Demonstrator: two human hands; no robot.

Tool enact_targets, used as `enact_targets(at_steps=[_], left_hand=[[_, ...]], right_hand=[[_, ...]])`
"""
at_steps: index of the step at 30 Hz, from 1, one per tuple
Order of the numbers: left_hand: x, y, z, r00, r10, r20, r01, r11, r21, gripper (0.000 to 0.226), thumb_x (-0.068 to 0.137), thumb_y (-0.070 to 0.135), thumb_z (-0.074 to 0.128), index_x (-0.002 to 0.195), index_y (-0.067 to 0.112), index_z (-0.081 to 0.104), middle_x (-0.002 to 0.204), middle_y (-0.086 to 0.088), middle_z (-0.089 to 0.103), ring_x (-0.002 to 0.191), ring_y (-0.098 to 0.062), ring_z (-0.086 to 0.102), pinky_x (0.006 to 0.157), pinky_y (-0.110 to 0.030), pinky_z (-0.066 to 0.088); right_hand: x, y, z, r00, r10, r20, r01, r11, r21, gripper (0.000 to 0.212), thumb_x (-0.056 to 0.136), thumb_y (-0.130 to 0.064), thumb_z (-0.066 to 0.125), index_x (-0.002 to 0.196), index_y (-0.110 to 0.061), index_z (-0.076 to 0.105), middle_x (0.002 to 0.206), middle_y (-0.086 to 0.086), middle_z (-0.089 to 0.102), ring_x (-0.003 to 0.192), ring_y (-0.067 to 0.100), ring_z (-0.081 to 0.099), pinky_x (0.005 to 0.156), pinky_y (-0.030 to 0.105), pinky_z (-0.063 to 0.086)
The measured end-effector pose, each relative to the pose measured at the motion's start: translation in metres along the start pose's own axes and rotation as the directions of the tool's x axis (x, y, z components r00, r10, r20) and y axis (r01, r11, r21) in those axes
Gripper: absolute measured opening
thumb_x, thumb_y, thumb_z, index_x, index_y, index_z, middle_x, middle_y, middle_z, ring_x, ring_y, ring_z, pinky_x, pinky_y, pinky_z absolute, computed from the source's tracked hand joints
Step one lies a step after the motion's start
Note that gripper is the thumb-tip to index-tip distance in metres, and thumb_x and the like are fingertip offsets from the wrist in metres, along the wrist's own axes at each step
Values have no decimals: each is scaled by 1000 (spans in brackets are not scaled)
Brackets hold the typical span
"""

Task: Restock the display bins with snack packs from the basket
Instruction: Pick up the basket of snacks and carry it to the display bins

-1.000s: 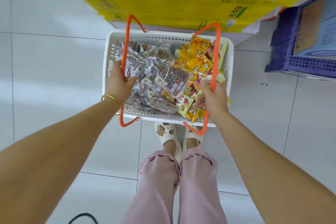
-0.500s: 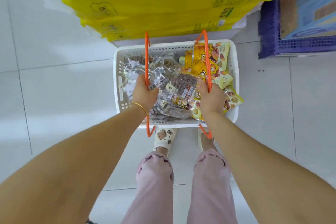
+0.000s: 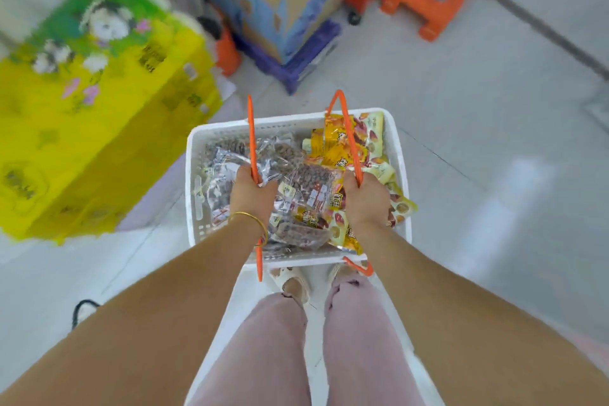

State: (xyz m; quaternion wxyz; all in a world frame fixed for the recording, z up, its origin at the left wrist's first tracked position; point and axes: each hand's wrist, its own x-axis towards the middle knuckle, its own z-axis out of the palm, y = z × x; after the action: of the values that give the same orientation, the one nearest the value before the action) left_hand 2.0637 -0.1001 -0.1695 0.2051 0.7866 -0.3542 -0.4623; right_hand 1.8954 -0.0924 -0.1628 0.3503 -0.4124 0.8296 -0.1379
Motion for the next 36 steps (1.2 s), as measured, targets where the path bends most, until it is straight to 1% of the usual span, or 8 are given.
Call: enact_targets(at_steps=[3,7,14,17,19,24,33,36], left_hand=[[-22,48,34,979,136,152,-155,980,123,34,88,15,59,72,23,30,67,-2,36,54,-19,36,49,-28,35],[-52,113,91,910,252,329,-330,921,208,32,87,8,56,72,20,31,65,0,35,53,-15,36,46,-23,31],[-111,208,217,748,355,561,-567,782,260,32,86,7,57,71,22,34,66,1,39,55,-14,38,49,-23,36],[-137,241,279,697,340,631,-600,758,255,28,86,7,56,72,21,36,66,-2,40,54,-21,38,50,-32,40],[-156,260,319,665,337,667,-627,738,251,26,86,6,54,73,21,38,66,-3,41,51,-19,37,46,-31,39],[-195,311,418,589,292,754,-676,689,262,19,85,8,57,80,17,41,68,-3,42,51,-19,38,44,-30,38],[-264,400,641,447,199,872,-731,642,228,31,87,8,60,76,21,35,69,-3,38,50,-18,37,45,-29,37],[-299,434,716,397,182,899,-775,591,223,31,88,9,59,75,20,33,69,-3,37,50,-19,35,44,-30,38]], right_hand=[[-7,28,-52,980,159,-116,-146,982,116,33,100,-35,40,82,-9,49,63,-1,48,55,19,48,47,31,36],[-8,70,-115,908,348,-234,-272,914,302,30,99,-34,41,84,-10,52,65,1,50,61,24,52,59,41,50],[10,148,-230,763,573,-299,-387,776,497,27,98,-30,40,85,-9,51,69,2,49,64,25,51,60,39,48],[22,190,-280,727,619,-297,-410,739,535,26,99,-27,39,83,-9,49,65,1,45,55,18,43,47,30,36],[30,216,-312,702,652,-287,-437,712,550,24,98,-26,38,84,-9,46,64,1,43,51,15,39,43,27,28],[64,281,-389,639,722,-265,-434,623,651,26,98,-28,37,89,-8,50,75,7,53,59,22,47,53,32,43],[148,418,-535,492,826,-277,-474,520,710,26,98,-30,39,89,-8,51,67,2,47,63,27,54,50,30,42],[171,462,-590,443,858,-260,-466,468,751,23,98,-28,39,88,-9,49,67,2,46,56,20,48,48,30,39]])
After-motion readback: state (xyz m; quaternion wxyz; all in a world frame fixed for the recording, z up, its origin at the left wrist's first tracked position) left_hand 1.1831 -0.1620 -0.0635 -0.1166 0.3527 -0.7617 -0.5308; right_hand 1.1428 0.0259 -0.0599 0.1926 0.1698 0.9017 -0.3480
